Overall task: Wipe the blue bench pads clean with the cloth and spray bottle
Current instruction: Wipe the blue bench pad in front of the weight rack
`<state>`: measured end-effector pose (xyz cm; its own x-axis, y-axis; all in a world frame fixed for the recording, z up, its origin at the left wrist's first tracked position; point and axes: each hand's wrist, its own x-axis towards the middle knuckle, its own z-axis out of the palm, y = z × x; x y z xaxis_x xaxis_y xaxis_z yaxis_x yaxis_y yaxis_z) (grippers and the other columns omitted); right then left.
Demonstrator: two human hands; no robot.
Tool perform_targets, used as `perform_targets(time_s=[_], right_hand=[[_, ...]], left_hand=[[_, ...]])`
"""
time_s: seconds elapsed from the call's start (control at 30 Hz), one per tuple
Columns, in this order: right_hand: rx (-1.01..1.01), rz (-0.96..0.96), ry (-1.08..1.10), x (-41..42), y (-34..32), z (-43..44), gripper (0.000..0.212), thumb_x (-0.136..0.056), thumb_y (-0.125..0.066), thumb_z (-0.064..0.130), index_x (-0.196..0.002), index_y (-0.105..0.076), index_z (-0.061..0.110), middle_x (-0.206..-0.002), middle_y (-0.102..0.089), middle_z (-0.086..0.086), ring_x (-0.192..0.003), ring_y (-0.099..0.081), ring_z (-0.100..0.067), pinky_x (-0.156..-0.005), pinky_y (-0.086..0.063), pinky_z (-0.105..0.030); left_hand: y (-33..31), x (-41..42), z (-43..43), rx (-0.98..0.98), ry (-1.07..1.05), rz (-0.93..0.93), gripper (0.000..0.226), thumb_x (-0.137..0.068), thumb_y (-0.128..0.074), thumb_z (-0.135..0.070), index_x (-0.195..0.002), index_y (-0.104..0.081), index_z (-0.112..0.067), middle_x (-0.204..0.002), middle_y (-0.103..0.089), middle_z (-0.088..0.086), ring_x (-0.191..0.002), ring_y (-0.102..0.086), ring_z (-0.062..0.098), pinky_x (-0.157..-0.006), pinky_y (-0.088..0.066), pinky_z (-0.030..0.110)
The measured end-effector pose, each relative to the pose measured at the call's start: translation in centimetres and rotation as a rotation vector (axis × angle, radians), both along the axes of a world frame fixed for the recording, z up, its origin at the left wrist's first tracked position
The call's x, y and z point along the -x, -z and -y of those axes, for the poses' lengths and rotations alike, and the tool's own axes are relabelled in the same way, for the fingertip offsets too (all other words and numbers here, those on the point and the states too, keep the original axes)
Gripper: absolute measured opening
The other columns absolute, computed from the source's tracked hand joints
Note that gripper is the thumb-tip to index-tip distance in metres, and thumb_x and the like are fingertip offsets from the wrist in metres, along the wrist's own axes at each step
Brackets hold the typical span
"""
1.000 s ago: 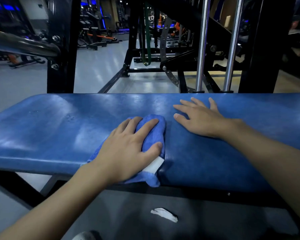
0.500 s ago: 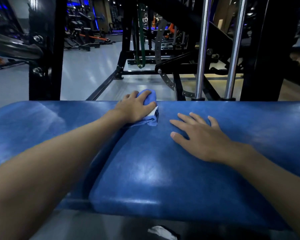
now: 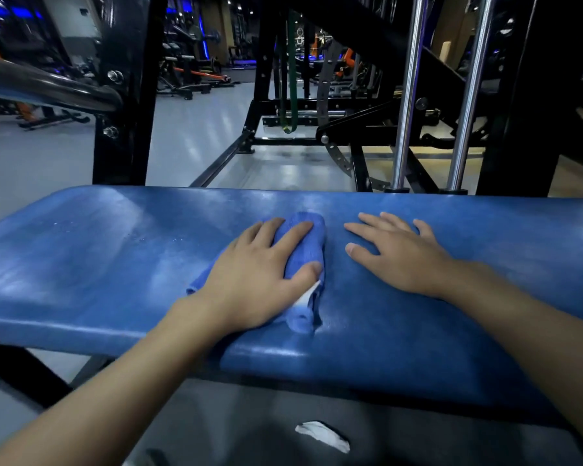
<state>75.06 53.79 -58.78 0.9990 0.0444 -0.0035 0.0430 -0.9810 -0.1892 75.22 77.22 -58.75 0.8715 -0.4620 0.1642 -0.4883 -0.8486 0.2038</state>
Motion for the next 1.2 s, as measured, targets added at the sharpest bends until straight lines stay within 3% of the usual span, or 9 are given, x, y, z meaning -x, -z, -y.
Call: perform_targets(time_s=[0.2, 0.3, 0.47, 0.63, 0.87, 1.03, 1.2], right_hand=[[-0.01, -0.013, 0.01, -0.6, -1.1, -0.2, 0.055, -0.097, -0.033, 0.062, -0.149, -0.03, 0.045, -0.164, -0.013, 0.014, -0.152, -0.003, -0.016, -0.117, 0.006, -0.059], [-0.086, 0.045, -0.001, -0.8, -1.2, -0.9, 0.055, -0.099, -0.03, 0.057, -0.152, -0.023, 0.045, -0.165, -0.01, 0.015, -0.152, -0.002, -0.013, -0.119, 0.006, -0.056], [0.045, -0.044, -0.001, -0.9, 0.2, -1.7, 0.057, -0.098, -0.018, 0.063, -0.153, -0.013, 0.046, -0.165, -0.001, 0.016, -0.152, 0.004, -0.016, -0.119, 0.007, -0.057], [0.066, -0.005, -0.002, -1.1, 0.7, -1.7, 0.06, -0.096, -0.016, 0.064, -0.153, -0.012, 0.047, -0.165, 0.0, 0.016, -0.152, 0.004, -0.016, -0.119, 0.004, -0.058], [0.022, 0.025, 0.013, -1.0, 0.6, -1.5, 0.059, -0.094, -0.021, 0.067, -0.151, -0.018, 0.05, -0.164, -0.005, 0.02, -0.152, 0.002, -0.01, -0.12, 0.004, -0.053], [-0.029, 0.038, 0.045, -1.0, 0.8, -1.4, 0.06, -0.092, -0.023, 0.069, -0.149, -0.024, 0.051, -0.162, -0.01, 0.022, -0.151, 0.0, -0.006, -0.121, 0.002, -0.051], [0.034, -0.024, 0.052, -1.1, 0.5, -1.6, 0.06, -0.093, -0.02, 0.068, -0.151, -0.015, 0.052, -0.163, -0.005, 0.021, -0.151, 0.002, -0.009, -0.121, 0.002, -0.052]], left_hand=[[0.2, 5.3, -1.6, -0.016, 0.018, 0.048, 0.082, -0.079, -0.011, -0.073, -0.155, -0.017, -0.044, -0.158, -0.026, -0.006, -0.146, -0.019, 0.018, -0.121, -0.016, 0.035], [-0.1, 4.4, -1.5, -0.018, 0.011, 0.012, 0.081, -0.076, -0.011, -0.074, -0.153, -0.014, -0.048, -0.156, -0.024, -0.009, -0.144, -0.019, 0.017, -0.119, -0.019, 0.033], [-0.4, -1.3, -0.3, 0.011, -0.013, -0.047, 0.079, -0.074, -0.015, -0.075, -0.15, -0.013, -0.055, -0.156, -0.026, -0.005, -0.143, -0.023, 0.021, -0.12, -0.02, 0.037], [-0.5, -8.8, 1.6, 0.032, -0.029, -0.076, 0.062, -0.092, -0.035, -0.066, -0.151, -0.019, -0.051, -0.159, -0.025, -0.001, -0.146, -0.021, 0.025, -0.12, -0.019, 0.044], [-0.6, -16.3, 3.3, 0.048, -0.047, -0.124, 0.076, -0.078, -0.024, -0.076, -0.149, -0.017, -0.049, -0.153, -0.031, 0.005, -0.14, -0.028, 0.034, -0.117, -0.024, 0.049], [-0.2, -14.3, 2.9, 0.026, -0.039, -0.064, 0.064, -0.095, -0.034, -0.063, -0.153, -0.016, -0.046, -0.157, -0.027, 0.001, -0.144, -0.022, 0.032, -0.118, -0.023, 0.047], [-0.4, -8.4, 0.8, -0.005, 0.021, -0.062, 0.069, -0.094, -0.034, -0.067, -0.156, -0.014, -0.045, -0.162, -0.021, 0.002, -0.148, -0.018, 0.031, -0.12, -0.018, 0.045]])
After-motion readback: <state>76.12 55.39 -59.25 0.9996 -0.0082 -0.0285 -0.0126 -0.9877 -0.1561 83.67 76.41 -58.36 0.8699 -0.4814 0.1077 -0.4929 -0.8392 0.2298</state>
